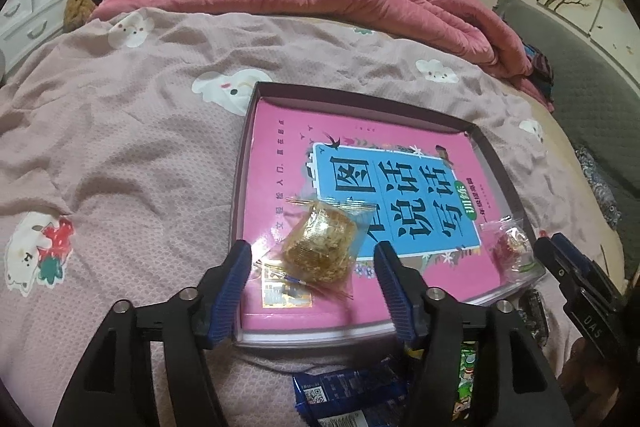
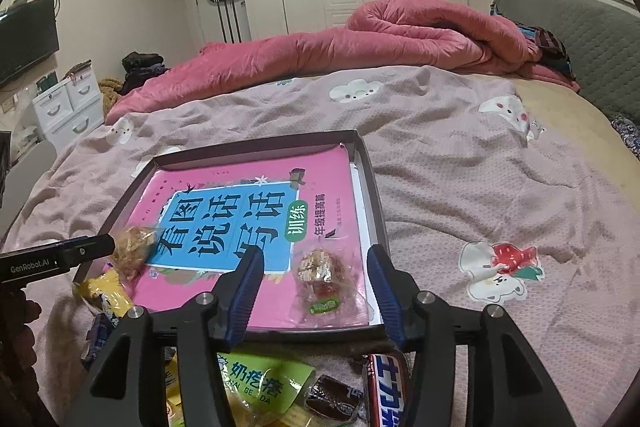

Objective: Organize snacks
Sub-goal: 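Lower both clear bags onto the book in the tray and open both tools, then move both open tools back to the snack pile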

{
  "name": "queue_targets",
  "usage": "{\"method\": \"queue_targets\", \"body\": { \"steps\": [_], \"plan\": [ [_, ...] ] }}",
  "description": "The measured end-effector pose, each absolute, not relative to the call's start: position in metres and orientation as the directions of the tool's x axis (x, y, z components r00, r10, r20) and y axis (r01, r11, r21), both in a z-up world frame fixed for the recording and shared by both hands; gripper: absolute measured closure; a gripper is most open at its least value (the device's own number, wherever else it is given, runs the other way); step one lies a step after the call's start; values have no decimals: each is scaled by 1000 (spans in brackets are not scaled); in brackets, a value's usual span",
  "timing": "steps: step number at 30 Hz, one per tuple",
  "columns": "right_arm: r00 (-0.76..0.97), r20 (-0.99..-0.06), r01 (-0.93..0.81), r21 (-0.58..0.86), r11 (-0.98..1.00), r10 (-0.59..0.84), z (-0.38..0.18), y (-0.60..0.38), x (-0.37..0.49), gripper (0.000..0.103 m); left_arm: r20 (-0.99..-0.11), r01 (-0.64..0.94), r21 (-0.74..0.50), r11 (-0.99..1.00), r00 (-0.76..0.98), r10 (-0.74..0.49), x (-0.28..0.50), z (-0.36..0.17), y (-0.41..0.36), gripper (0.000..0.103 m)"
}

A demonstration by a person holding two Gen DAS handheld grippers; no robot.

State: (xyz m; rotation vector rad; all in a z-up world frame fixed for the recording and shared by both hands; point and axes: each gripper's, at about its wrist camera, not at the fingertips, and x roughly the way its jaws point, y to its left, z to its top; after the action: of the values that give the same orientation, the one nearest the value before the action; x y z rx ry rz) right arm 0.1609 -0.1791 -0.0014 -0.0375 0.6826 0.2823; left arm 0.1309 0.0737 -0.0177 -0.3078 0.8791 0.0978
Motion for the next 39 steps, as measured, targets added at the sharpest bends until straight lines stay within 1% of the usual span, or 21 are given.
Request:
{"method": "queue_targets", "body": {
  "steps": [5,7,13,15,16,21,29,35,39],
  "plan": [
    [746,-617,-274,59,960,251,4,-180,156,48,-762,-220,-221,950,647,-27,126,-10,77,33],
    [751,-610,-275,60,960,253,7,-181,153,45,-760,-224,-222,949,649,-24,125,-8,78,33],
    [762,-589,-283,70,957,268,17,-182,146,41,-749,-226,-212,951,662,-10,118,2,78,33],
    [765,-585,-282,72,957,269,20,-183,143,40,-736,-222,-220,950,677,-12,115,7,79,30],
    [766,-583,-284,75,956,273,21,-182,142,40,-731,-217,-223,950,682,-16,114,9,78,27],
    [767,-577,-294,72,953,280,26,-180,135,39,-718,-206,-221,953,695,-16,108,19,76,27],
    [759,-580,-308,82,948,297,32,-178,124,35,-719,-195,-213,957,694,-18,99,26,71,25],
    [753,-583,-317,87,944,306,36,-177,113,30,-733,-193,-227,955,680,-37,91,26,71,24],
    [748,-587,-320,91,943,310,38,-177,107,26,-736,-190,-199,961,677,-19,86,27,68,24]
  ]
}}
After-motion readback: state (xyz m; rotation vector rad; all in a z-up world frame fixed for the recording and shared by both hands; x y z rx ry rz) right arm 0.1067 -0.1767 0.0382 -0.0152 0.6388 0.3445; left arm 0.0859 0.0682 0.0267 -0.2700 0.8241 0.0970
